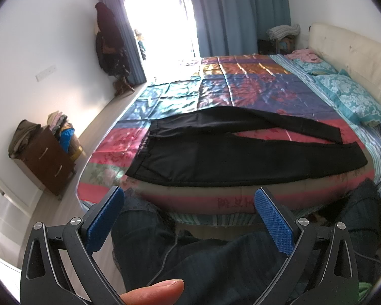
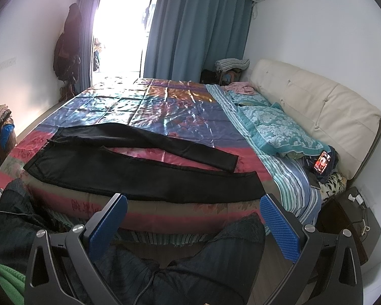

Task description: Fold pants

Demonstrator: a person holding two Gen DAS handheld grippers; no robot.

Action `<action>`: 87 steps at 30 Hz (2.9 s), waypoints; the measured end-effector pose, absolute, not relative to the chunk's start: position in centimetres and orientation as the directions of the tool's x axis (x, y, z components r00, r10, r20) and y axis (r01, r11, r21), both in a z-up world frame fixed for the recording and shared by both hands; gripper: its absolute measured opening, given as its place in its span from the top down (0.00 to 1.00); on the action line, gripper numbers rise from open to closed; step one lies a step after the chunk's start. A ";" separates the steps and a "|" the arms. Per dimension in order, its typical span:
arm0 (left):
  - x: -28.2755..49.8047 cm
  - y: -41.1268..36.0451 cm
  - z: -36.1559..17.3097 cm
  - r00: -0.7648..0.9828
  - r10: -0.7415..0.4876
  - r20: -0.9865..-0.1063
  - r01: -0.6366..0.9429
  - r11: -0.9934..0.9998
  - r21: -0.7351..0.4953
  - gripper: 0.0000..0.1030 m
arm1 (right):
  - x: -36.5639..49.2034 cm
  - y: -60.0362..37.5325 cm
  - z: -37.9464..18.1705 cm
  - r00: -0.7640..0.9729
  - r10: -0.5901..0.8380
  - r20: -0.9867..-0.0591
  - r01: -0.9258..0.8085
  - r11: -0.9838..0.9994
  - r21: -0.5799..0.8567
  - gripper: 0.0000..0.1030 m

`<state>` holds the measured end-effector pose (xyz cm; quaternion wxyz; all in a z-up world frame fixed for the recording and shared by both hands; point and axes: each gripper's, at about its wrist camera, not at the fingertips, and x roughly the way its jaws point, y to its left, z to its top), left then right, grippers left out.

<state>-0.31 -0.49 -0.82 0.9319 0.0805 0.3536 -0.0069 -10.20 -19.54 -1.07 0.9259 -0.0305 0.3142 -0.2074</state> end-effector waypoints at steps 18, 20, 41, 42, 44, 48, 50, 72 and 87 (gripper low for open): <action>-0.4 -0.5 -0.9 0.750 0.045 -0.660 0.070 0.987 0.147 0.00 | -10.2 -19.3 -1.4 0.714 -0.401 -0.574 0.362 0.913 -0.188 0.00; -0.3 -0.5 -0.9 0.750 0.045 -0.660 0.070 0.987 0.147 0.00 | -10.2 -19.3 -1.4 0.714 -0.401 -0.574 0.362 0.913 -0.188 0.00; -0.4 -0.6 -0.8 0.750 0.047 -0.660 0.070 0.986 0.149 0.00 | -10.1 -19.3 -1.3 0.713 -0.401 -0.576 0.361 0.913 -0.189 0.00; -0.4 -0.6 -0.8 0.750 0.047 -0.660 0.070 0.986 0.149 0.00 | -10.1 -19.3 -1.3 0.713 -0.401 -0.576 0.361 0.913 -0.188 0.00; -0.3 -0.6 -0.8 0.750 0.047 -0.660 0.070 0.986 0.149 0.00 | -10.1 -19.3 -1.3 0.712 -0.401 -0.576 0.362 0.913 -0.188 0.00; -0.3 -0.7 -0.8 0.749 0.046 -0.661 0.071 0.986 0.149 0.00 | -10.1 -19.2 -1.4 0.713 -0.403 -0.574 0.364 0.912 -0.189 0.00; -0.3 -0.5 -0.9 0.746 0.046 -0.664 0.073 0.986 0.151 0.00 | -10.2 -19.1 -1.6 0.713 -0.404 -0.573 0.364 0.912 -0.190 0.00; -0.6 -0.3 -1.5 0.724 0.055 -0.687 0.076 0.984 0.159 0.00 | -9.6 -20.1 -1.1 0.698 -0.398 -0.596 0.366 0.913 -0.181 0.00; 1.8 -0.6 -0.3 0.751 0.021 -0.660 0.108 0.982 0.154 0.00 | -9.0 -20.4 0.1 0.767 -0.372 -0.523 0.336 0.927 -0.167 0.00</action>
